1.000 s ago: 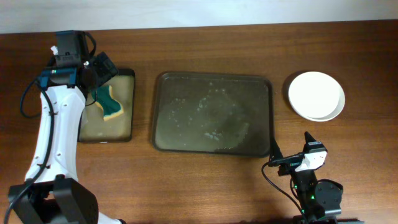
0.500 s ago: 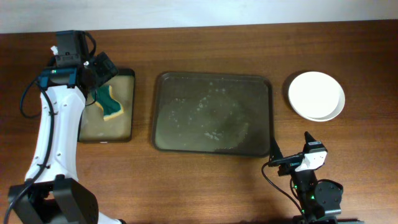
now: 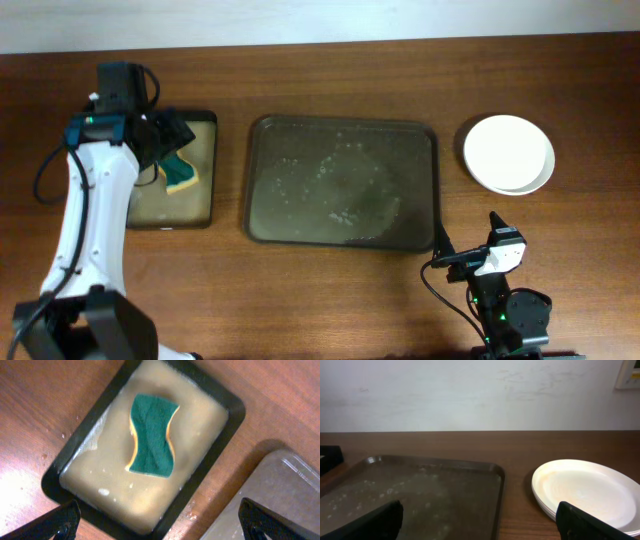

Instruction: Clean dirty plates on tray and stack at the side

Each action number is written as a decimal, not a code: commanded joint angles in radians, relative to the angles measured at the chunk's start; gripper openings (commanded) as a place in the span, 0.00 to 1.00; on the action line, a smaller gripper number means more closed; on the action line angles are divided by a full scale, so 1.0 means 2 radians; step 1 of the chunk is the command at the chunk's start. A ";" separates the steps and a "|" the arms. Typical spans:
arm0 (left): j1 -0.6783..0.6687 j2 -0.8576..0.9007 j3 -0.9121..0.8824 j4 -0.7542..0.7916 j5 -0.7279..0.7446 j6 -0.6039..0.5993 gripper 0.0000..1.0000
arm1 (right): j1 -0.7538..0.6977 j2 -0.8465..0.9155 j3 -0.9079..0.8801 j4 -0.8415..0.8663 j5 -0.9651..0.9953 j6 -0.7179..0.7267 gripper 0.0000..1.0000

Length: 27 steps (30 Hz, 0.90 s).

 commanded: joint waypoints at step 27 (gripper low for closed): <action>-0.003 -0.775 -0.742 0.563 0.092 0.196 1.00 | 0.005 -0.005 -0.005 0.000 0.008 -0.004 0.98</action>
